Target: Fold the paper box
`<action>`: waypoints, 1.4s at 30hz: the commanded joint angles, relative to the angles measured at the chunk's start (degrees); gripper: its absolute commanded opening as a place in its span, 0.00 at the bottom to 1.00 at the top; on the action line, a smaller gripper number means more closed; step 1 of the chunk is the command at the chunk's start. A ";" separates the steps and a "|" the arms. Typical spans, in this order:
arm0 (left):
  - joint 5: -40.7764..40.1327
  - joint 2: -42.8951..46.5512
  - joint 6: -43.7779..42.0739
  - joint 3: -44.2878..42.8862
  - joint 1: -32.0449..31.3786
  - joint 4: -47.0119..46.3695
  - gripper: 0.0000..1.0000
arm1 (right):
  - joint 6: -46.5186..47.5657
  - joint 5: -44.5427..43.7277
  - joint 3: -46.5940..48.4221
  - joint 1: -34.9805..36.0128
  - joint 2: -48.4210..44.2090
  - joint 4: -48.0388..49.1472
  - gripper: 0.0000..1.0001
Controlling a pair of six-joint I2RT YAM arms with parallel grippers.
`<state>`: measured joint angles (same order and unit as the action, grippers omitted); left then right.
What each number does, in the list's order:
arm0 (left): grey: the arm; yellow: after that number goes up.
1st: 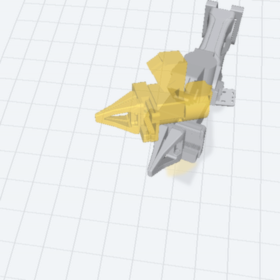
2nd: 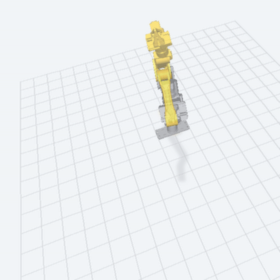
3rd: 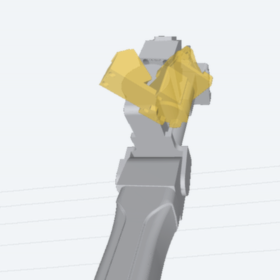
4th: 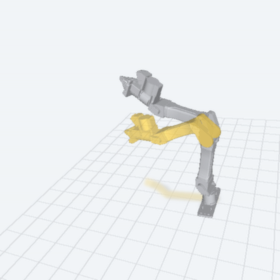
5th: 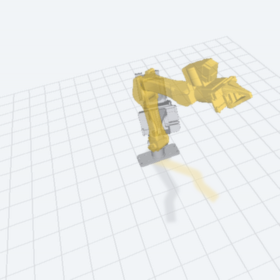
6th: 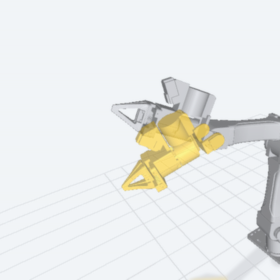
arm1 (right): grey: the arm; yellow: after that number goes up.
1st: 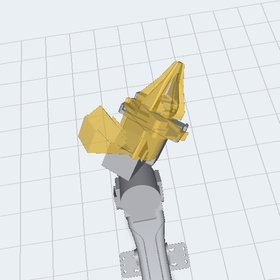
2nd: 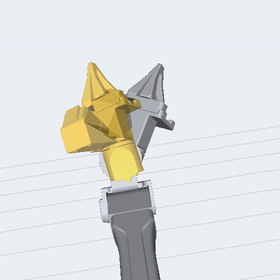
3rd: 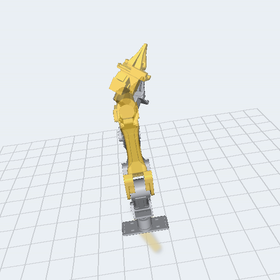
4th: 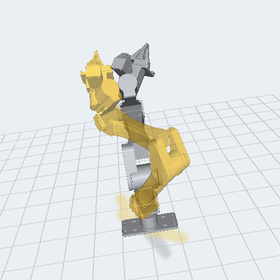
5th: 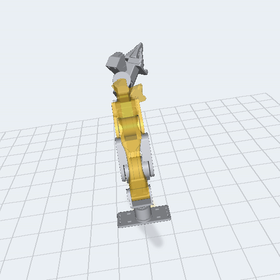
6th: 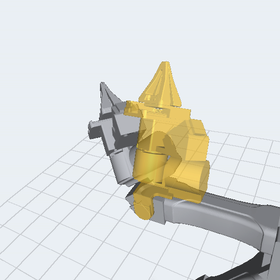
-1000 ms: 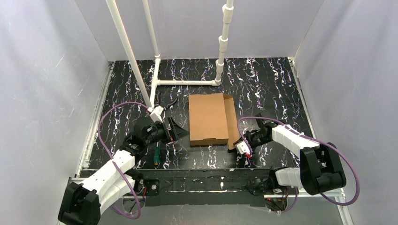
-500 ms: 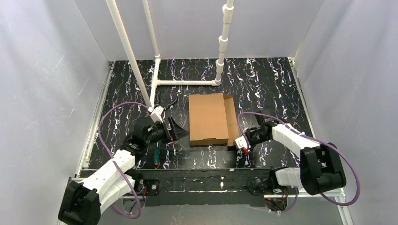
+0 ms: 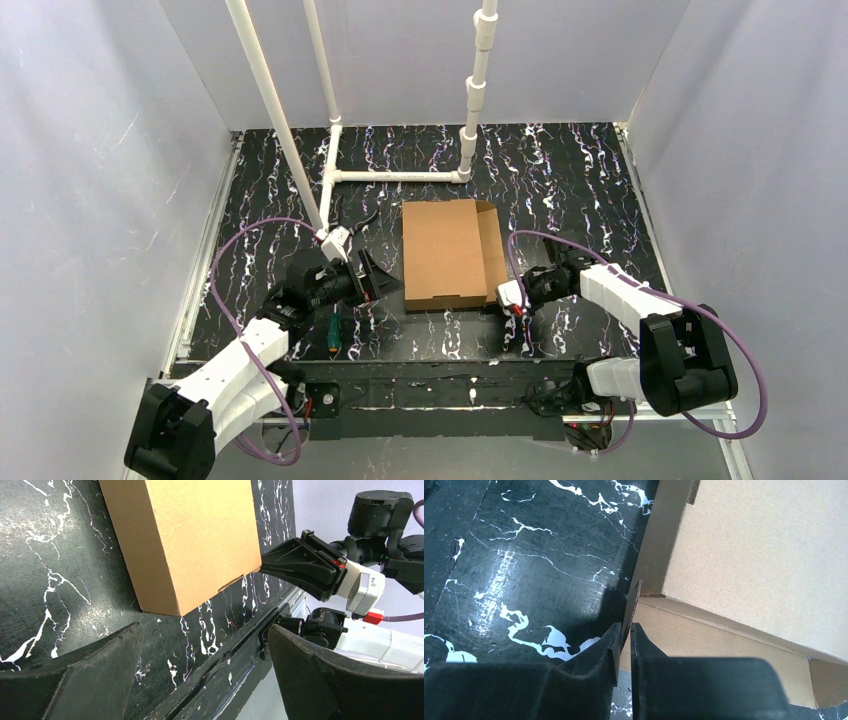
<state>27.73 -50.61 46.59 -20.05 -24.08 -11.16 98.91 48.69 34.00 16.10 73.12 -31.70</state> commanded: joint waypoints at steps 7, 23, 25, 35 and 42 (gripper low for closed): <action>0.86 -0.99 -0.01 -1.29 -0.18 -1.14 0.93 | -6.22 2.83 1.72 0.59 0.50 4.48 0.21; 0.71 -1.37 0.06 -1.47 -0.45 -1.23 0.93 | -10.26 3.15 1.95 1.11 0.87 4.86 0.26; 0.66 -1.42 0.08 -1.48 -0.45 -1.23 0.93 | -12.01 2.68 1.74 1.41 0.90 5.87 0.27; 0.54 -2.59 0.42 -1.98 -0.70 -1.50 0.93 | -18.08 0.40 1.34 3.49 1.06 10.51 0.25; 0.29 -5.16 1.16 -2.59 -0.97 -1.50 0.93 | -18.14 -0.56 1.50 3.55 0.50 9.14 0.17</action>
<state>27.86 -54.52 47.59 -20.58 -24.64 -12.19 81.52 47.90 34.00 19.53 74.00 -22.72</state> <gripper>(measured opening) 0.925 0.191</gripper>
